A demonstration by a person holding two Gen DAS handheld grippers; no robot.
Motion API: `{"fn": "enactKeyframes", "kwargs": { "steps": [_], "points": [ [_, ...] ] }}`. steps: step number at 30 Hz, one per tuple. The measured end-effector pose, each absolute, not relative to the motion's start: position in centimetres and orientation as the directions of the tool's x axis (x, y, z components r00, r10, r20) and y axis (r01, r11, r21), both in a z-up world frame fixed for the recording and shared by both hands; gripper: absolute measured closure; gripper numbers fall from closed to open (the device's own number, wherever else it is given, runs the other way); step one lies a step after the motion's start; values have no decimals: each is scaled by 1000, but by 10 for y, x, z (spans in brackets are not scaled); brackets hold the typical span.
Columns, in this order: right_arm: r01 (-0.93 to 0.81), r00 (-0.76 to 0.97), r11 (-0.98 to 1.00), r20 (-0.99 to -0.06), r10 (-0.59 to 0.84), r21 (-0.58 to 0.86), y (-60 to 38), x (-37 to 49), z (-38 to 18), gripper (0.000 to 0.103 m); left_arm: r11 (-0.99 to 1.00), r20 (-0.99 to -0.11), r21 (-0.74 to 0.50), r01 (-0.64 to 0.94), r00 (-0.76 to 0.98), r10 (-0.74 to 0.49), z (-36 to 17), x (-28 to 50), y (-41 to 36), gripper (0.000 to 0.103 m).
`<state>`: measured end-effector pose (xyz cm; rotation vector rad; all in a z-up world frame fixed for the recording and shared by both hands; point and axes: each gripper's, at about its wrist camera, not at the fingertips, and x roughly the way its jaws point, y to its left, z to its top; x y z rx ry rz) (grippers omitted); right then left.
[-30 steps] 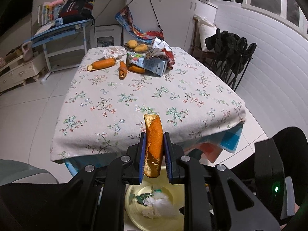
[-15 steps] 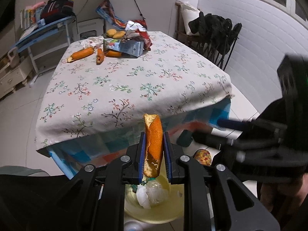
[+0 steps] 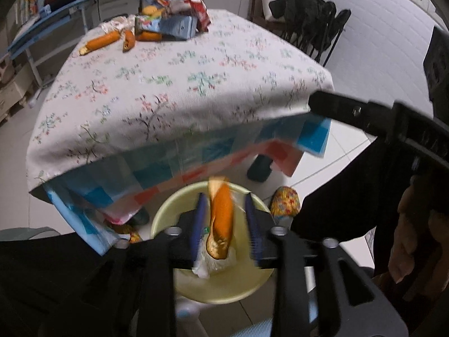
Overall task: Collect trash
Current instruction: 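Open the right tool to drop the tissue while the left tool releases the bread into the basin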
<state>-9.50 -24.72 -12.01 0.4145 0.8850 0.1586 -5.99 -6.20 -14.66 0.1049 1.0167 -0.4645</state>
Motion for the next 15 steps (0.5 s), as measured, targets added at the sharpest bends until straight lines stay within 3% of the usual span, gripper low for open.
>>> {"fn": "enactKeyframes", "kwargs": {
  "steps": [2,5,15],
  "points": [
    [40,634,910,-714,297,413,-249,-96,-119,29,904,-839,-90,418,457,-295,-146,-62,-65,49],
    [46,637,911,-714,290,411,-251,-96,-120,27,906,-833,-58,419,480,-275,-143,-65,-67,41],
    [48,636,914,-719,282,402,-250,-95,-121,26,929,-798,4,369,561,-220,-134,-64,-63,30]
  ]
}}
